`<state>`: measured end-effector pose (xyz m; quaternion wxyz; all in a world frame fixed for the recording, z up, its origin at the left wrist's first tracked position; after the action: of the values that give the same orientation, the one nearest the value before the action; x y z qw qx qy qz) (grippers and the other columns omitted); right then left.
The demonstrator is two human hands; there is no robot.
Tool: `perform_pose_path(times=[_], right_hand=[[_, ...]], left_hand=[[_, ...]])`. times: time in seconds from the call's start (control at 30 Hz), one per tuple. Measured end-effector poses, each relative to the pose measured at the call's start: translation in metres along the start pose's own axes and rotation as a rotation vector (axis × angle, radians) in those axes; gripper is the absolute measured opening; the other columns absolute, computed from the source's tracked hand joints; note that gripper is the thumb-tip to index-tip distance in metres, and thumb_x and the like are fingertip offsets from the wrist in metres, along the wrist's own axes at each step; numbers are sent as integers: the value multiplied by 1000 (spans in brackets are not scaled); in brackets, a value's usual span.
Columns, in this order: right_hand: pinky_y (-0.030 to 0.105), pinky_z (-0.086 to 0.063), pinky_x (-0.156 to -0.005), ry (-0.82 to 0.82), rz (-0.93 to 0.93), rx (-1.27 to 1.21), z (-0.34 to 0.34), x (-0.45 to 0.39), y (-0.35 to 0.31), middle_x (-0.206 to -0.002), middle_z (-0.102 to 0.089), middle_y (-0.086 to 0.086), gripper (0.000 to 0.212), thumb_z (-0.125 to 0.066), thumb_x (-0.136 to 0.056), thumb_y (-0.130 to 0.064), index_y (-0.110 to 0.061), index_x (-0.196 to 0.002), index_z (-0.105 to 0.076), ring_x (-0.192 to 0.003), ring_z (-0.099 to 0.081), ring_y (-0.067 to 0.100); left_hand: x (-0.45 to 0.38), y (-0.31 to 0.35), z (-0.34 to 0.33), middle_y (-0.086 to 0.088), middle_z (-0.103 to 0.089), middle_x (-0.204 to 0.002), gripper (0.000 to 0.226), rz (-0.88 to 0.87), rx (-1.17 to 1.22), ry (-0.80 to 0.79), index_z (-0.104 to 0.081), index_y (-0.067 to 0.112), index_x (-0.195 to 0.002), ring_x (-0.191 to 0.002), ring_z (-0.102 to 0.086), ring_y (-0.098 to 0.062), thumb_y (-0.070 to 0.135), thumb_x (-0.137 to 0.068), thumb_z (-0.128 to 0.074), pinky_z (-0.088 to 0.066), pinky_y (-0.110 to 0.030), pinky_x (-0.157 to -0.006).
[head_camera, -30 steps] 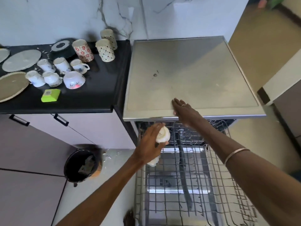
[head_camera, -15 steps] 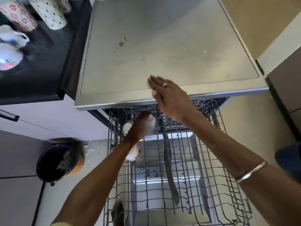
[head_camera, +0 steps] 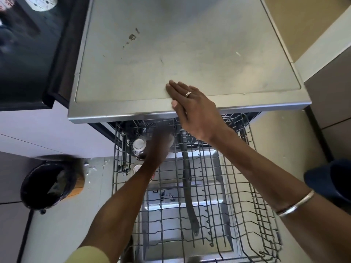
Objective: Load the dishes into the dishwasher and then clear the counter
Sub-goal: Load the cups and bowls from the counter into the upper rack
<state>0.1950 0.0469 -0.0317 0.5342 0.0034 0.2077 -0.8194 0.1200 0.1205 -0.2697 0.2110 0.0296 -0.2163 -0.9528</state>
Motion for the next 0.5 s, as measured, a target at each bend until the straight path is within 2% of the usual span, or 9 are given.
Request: perform_pose_path(times=[0.13,0.23,0.3,0.37,0.5], right_hand=[[33,-24,-121,12,-14,-5,-1,-1,0,-156,-36,-2,47,-30,-106,-30,-19,-151,-36,-146,-30,14],[33,-22,-121,-7,-24,-18,-1,0,0,-156,-35,0,47,-31,-106,-28,-18,-151,-36,-146,-29,15],[34,-20,-122,-33,-33,-44,0,0,-3,-157,-34,1,47,-33,-105,-26,-17,-152,-34,-147,-27,17],[37,-17,-122,-80,-59,-63,-1,-1,-3,-158,-30,1,48,-34,-105,-24,-17,-153,-31,-148,-24,18],[36,-6,-121,-254,-157,-31,-6,-5,-3,-163,-13,-4,55,-36,-105,-17,-21,-156,-16,-151,-9,15]], left_hand=[[6,1,5,-9,-42,-148,86,12,16,-23,-37,21,-147,-137,-32,-37,3,-70,-70,-38,-47,-106],[16,9,14,-10,-32,-156,88,-29,80,26,-34,19,-150,-144,-26,-34,2,-73,-73,-30,-46,-114],[31,16,35,-13,-36,-154,75,-56,162,100,-39,15,-147,-143,-31,-32,-2,-80,-69,-29,-41,-118],[49,25,71,-11,-49,-145,53,-119,262,197,-53,12,-136,-136,-44,-24,-6,-86,-61,-29,-27,-117],[96,32,173,-14,-65,-121,25,-362,269,366,-68,2,-111,-115,-59,-23,-5,-88,-60,-45,-27,-106]])
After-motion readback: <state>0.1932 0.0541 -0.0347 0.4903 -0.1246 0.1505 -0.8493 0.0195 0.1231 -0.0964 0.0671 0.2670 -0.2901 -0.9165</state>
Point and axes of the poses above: each hand's wrist, its own x-axis away from the middle knuckle, its own z-axis out of the back of the hand, y = z × x, the point moved 9 cm from there along -x, towards the middle knuckle
